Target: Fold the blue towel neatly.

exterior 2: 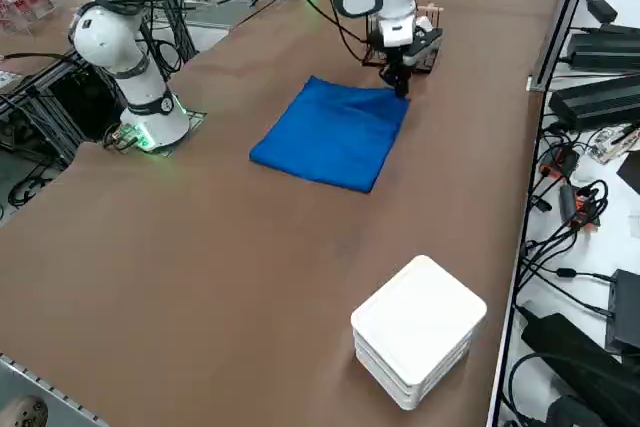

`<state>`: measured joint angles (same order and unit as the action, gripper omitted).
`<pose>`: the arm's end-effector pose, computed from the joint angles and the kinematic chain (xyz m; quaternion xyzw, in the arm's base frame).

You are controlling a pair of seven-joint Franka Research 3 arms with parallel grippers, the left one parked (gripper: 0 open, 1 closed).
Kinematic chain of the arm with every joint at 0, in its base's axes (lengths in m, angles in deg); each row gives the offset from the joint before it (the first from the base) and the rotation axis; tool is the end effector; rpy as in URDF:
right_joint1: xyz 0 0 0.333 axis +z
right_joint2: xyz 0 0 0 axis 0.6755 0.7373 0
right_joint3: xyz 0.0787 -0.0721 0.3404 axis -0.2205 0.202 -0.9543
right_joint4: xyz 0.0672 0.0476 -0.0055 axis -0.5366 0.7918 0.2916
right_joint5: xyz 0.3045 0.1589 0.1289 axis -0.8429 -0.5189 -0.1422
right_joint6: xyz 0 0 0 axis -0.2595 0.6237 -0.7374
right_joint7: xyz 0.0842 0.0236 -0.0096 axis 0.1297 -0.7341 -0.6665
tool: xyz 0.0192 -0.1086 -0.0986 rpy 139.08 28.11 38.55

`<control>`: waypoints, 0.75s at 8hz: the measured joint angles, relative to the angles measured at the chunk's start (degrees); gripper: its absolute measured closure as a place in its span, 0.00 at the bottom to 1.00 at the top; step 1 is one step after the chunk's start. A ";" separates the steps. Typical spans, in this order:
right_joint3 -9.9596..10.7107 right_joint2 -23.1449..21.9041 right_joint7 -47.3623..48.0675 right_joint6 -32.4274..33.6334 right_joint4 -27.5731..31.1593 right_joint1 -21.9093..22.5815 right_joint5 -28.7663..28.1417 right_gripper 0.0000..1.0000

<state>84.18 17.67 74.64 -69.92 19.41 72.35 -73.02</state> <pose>0.6371 0.2851 0.2653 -0.9745 0.2160 -0.0423 0.0439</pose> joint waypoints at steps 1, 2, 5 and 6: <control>-0.01 0.41 0.00 0.00 -0.24 0.87 0.00 0.98; -0.02 1.07 0.00 -0.04 -0.29 1.53 0.01 0.98; -0.01 3.41 -0.01 -0.44 -2.10 2.45 0.03 0.93; 0.10 3.91 -0.01 -0.44 -3.21 2.42 0.03 0.83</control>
<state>84.28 21.58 74.63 -70.36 16.20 74.77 -72.99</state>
